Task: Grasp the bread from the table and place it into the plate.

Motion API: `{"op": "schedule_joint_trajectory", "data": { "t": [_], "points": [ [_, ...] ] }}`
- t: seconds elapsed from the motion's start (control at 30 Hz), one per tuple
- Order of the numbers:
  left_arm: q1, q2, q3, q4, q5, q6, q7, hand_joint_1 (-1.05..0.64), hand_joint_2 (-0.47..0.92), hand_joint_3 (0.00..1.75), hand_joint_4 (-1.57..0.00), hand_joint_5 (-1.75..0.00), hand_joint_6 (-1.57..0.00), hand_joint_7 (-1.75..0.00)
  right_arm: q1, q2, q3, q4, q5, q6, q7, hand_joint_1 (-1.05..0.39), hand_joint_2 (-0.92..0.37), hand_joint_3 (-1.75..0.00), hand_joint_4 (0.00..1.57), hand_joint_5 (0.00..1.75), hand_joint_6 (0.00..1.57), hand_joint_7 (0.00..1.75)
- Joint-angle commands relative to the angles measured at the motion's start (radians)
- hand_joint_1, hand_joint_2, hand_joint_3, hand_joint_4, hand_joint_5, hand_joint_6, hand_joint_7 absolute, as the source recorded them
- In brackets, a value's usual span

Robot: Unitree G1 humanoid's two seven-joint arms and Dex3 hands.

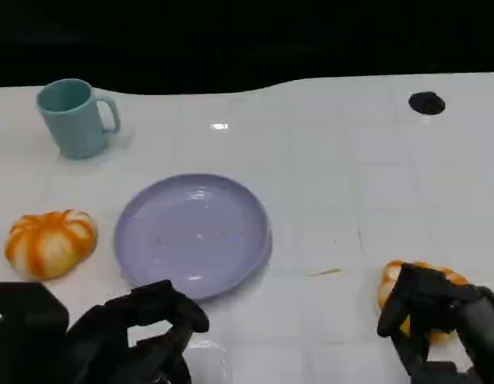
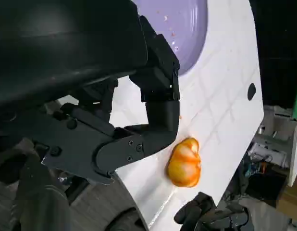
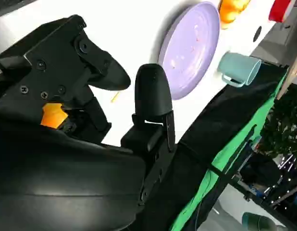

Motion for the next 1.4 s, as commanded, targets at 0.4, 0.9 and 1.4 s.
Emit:
{"op": "schedule_joint_trajectory", "data": {
  "t": [0.4,0.9,1.4],
  "points": [
    [0.001,0.009,0.01,0.008,-0.006,-0.004,-0.004,-0.35,0.84,0.71,-0.7,-1.75,-0.61,-1.44,0.0,-0.011,-0.006,0.004,0.007,-0.002,0.001,-0.06,-0.44,-1.23,0.95,1.75,0.75,1.55],
    [-0.001,0.011,0.008,0.017,0.0,-0.012,-0.008,-0.36,0.83,0.7,-0.7,-1.75,-0.61,-1.43,0.003,-0.006,-0.011,-0.015,0.022,0.022,0.008,-0.03,-0.46,-1.19,0.81,1.73,0.73,1.41],
    [0.001,0.011,0.015,0.024,-0.008,-0.013,-0.012,-0.37,0.83,0.69,-0.7,-1.75,-0.63,-1.41,-0.025,-0.128,0.0,-0.078,-0.377,-0.013,-0.069,-0.23,-0.35,-0.92,0.61,1.28,0.67,0.87]
  ]
}}
